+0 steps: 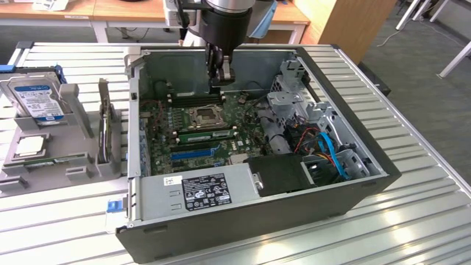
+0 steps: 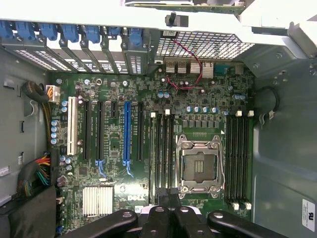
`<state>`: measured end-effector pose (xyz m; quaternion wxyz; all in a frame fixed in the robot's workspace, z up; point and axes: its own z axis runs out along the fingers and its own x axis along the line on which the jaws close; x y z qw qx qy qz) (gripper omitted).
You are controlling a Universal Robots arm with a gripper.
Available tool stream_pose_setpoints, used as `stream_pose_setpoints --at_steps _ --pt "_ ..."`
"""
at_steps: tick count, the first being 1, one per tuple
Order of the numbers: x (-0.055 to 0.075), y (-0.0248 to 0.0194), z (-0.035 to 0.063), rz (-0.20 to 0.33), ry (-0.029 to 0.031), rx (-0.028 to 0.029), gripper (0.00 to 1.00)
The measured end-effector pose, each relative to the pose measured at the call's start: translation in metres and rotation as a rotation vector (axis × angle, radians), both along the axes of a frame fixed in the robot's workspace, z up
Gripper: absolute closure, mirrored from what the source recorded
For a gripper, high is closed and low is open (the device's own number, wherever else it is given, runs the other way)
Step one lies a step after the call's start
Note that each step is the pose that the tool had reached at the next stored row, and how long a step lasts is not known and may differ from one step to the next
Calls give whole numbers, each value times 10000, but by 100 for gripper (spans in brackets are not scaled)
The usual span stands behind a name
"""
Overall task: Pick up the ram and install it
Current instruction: 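Press down the ram until it locks into place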
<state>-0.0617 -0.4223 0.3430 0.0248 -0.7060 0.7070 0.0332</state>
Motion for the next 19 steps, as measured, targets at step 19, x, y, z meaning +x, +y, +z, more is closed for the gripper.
stream_pose_setpoints --at_steps 19 --pt "0 0 -1 -2060 0 0 90"
